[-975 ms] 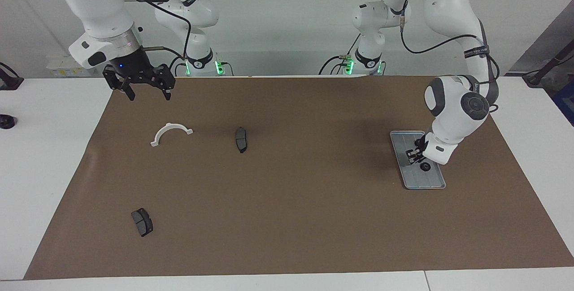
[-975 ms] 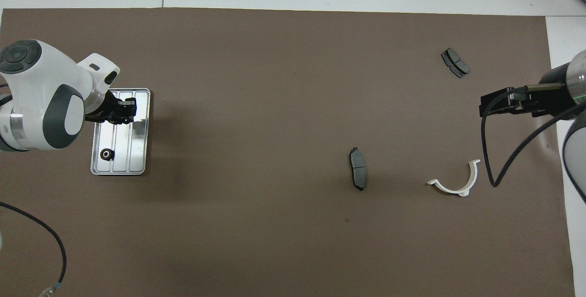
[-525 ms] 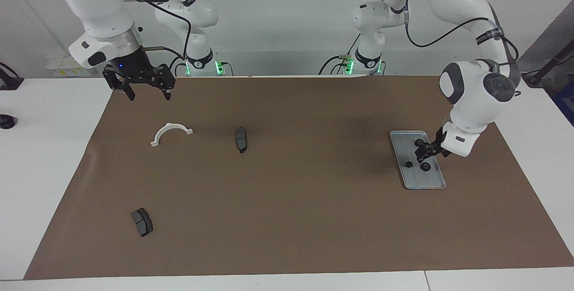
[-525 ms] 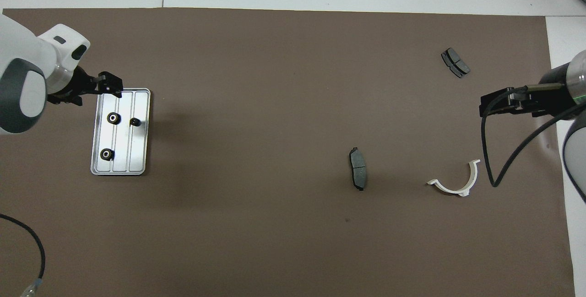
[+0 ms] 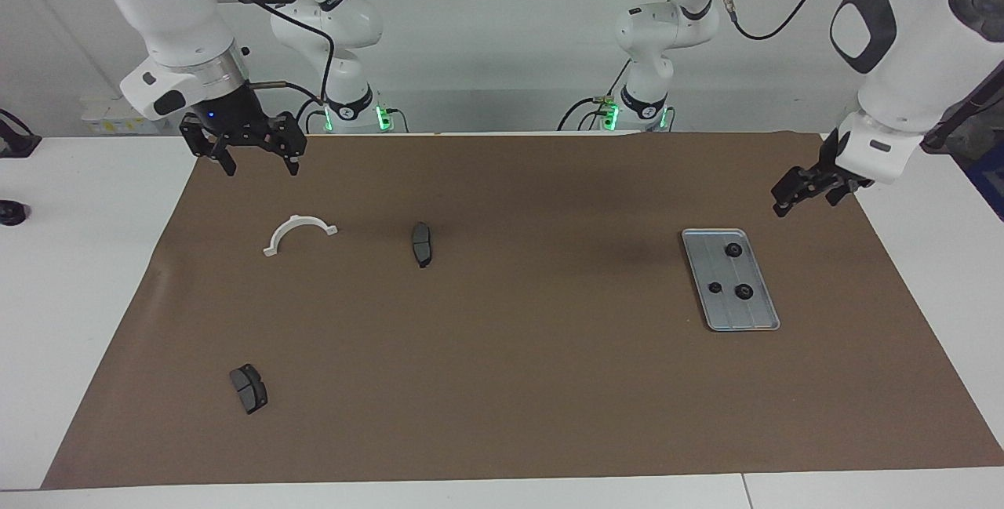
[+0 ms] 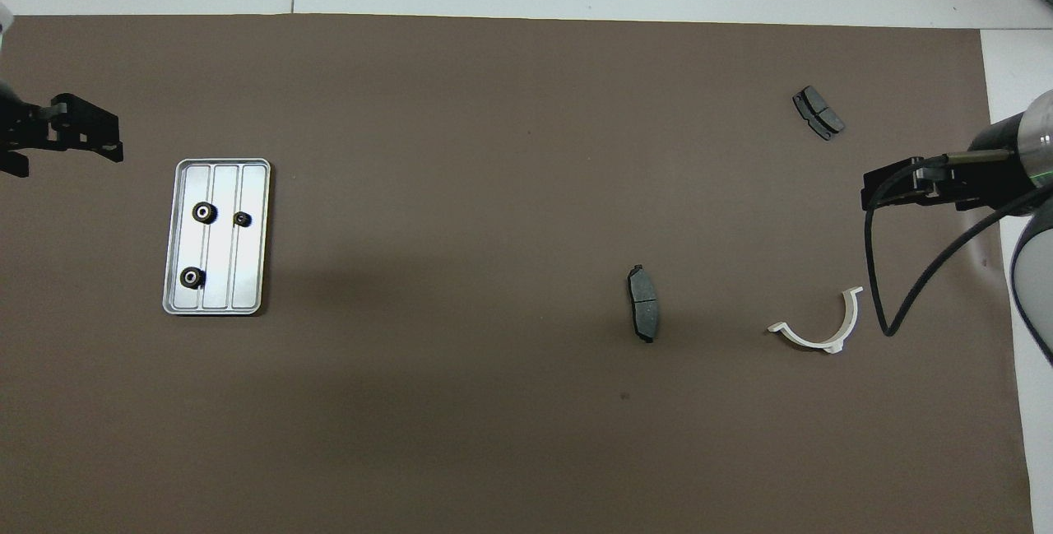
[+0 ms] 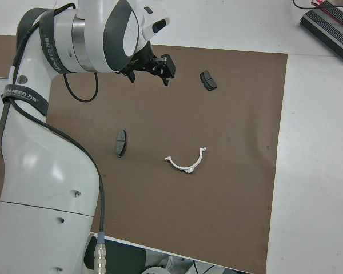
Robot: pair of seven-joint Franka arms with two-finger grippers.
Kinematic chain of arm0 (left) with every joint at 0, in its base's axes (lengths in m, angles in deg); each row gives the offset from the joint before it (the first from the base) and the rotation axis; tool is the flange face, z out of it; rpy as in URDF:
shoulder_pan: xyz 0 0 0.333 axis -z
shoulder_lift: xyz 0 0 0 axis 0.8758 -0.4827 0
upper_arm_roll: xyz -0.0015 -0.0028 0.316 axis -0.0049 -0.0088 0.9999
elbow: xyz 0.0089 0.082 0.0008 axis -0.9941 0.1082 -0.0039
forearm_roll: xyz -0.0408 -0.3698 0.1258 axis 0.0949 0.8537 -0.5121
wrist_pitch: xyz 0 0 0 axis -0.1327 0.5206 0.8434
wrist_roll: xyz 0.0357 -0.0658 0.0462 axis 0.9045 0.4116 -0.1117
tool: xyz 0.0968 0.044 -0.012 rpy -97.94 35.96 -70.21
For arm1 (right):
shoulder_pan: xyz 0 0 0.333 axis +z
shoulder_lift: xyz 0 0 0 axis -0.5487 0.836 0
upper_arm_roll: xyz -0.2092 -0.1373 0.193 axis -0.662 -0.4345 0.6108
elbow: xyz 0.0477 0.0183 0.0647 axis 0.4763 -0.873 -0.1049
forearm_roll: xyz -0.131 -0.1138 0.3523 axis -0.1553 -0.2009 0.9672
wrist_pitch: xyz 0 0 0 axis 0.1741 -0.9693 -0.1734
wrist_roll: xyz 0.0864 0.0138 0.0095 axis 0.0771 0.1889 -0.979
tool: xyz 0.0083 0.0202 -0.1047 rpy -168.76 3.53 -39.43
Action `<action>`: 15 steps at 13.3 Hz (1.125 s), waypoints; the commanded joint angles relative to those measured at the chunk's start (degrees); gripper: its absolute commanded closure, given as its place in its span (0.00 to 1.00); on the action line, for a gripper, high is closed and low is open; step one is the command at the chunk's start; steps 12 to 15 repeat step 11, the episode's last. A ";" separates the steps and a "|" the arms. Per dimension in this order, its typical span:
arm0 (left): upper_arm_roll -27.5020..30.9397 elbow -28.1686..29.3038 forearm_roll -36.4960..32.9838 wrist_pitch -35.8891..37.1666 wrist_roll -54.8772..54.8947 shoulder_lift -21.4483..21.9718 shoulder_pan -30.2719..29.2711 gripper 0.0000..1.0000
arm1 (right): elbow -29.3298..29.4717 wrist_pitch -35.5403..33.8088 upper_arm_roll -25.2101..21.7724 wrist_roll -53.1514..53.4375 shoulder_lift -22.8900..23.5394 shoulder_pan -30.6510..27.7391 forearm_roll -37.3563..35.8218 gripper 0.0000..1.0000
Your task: Pick bearing gear from pile to tray
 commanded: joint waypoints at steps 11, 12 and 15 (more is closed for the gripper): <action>0.08 2.05 3.22 -1.74 3.75 4.64 -0.61 0.00 | -0.10 -0.60 -0.01 -0.99 -0.10 -0.26 1.28 0.00; 0.08 2.05 3.22 -1.74 3.75 4.64 -0.61 0.00 | -0.10 -0.60 -0.01 -0.99 -0.10 -0.26 1.28 0.00; 0.08 2.05 3.22 -1.74 3.75 4.64 -0.61 0.00 | -0.10 -0.60 -0.01 -0.99 -0.10 -0.26 1.28 0.00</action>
